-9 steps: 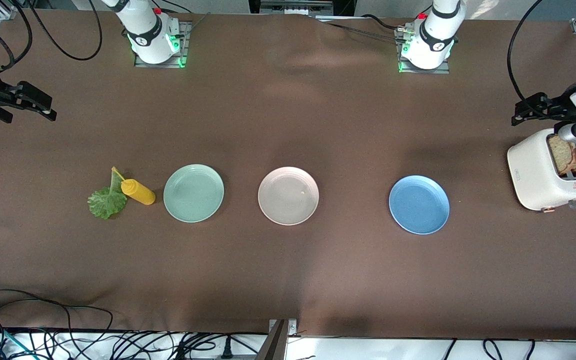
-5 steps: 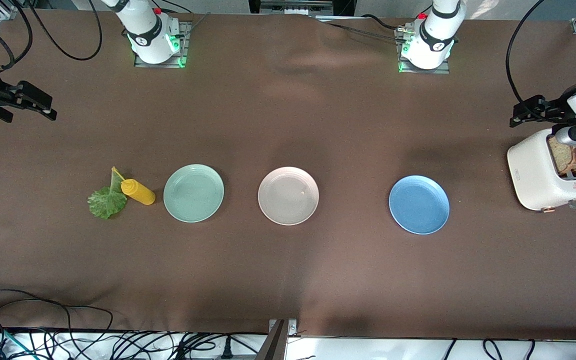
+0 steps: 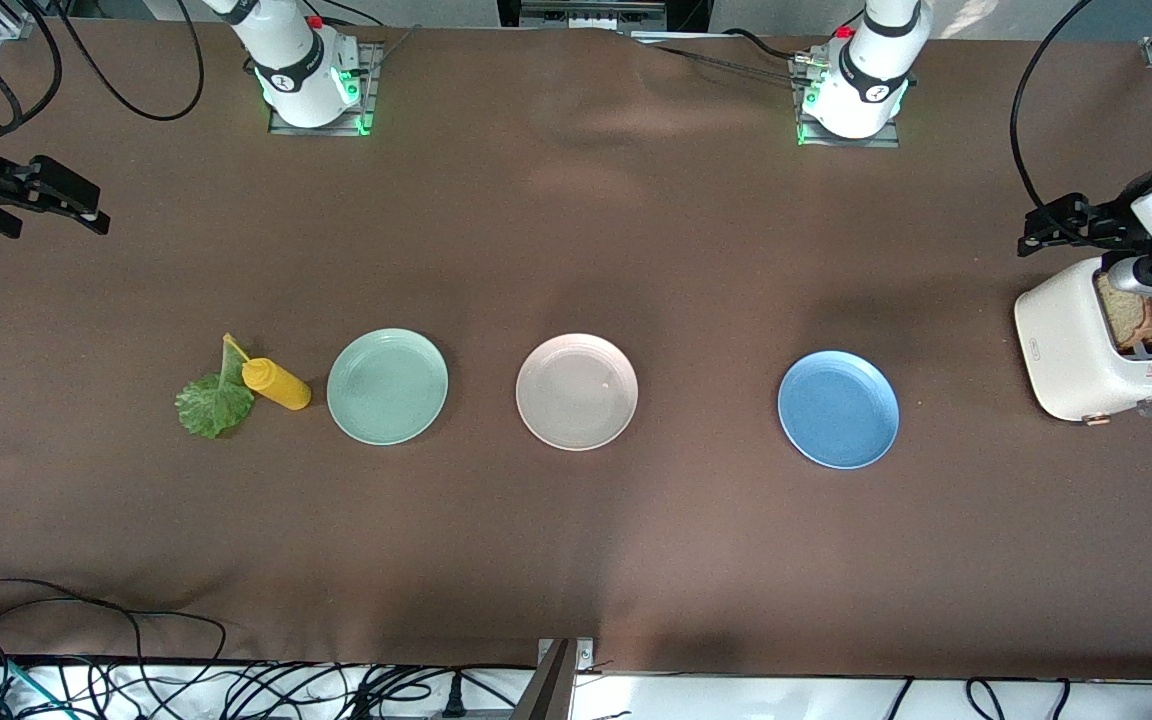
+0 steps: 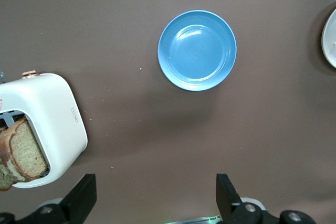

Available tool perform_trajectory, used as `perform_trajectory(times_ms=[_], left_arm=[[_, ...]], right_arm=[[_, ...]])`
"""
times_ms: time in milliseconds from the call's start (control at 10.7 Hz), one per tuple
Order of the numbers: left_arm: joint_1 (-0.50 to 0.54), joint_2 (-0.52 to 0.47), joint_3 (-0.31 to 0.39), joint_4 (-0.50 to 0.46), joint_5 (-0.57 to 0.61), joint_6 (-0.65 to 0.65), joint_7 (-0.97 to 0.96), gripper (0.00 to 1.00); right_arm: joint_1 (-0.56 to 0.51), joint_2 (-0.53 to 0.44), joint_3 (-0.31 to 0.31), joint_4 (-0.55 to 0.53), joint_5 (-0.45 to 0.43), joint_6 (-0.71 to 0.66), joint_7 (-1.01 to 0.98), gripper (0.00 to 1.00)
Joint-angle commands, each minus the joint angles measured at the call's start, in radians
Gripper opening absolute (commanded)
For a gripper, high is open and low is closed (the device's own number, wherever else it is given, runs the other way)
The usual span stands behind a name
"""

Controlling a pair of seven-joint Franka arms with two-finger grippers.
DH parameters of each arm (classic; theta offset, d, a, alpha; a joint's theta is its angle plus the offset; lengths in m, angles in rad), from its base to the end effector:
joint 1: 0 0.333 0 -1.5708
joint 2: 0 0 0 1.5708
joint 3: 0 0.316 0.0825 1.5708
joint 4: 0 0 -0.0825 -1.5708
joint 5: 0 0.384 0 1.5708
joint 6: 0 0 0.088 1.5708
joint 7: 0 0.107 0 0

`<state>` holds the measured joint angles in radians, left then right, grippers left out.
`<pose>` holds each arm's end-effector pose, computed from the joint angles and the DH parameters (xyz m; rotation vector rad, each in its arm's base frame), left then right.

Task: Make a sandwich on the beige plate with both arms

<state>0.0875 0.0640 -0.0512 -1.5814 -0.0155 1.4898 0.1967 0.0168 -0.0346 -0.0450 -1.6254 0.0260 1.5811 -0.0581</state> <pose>0.5616 0.0195 0.5774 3.0859 -0.2483 -0.2362 0.5439 -0.0130 0.6186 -3.1133 -0.0460 0.0133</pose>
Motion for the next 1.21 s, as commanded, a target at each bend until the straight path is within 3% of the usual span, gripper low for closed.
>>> perform_trajectory(times_ms=[0,1118], left_arm=[[0.006,0.002,-0.001,0.005,-0.009,0.003,0.010,1.00],[0.008,0.007,0.001,0.005,-0.009,0.003,0.010,1.00]], right_arm=[[0.002,0.002,-0.012,0.033,0.003,-0.029,0.001,1.00],[0.002,0.021,-0.015,0.038,0.000,-0.010,0.014,1.00]])
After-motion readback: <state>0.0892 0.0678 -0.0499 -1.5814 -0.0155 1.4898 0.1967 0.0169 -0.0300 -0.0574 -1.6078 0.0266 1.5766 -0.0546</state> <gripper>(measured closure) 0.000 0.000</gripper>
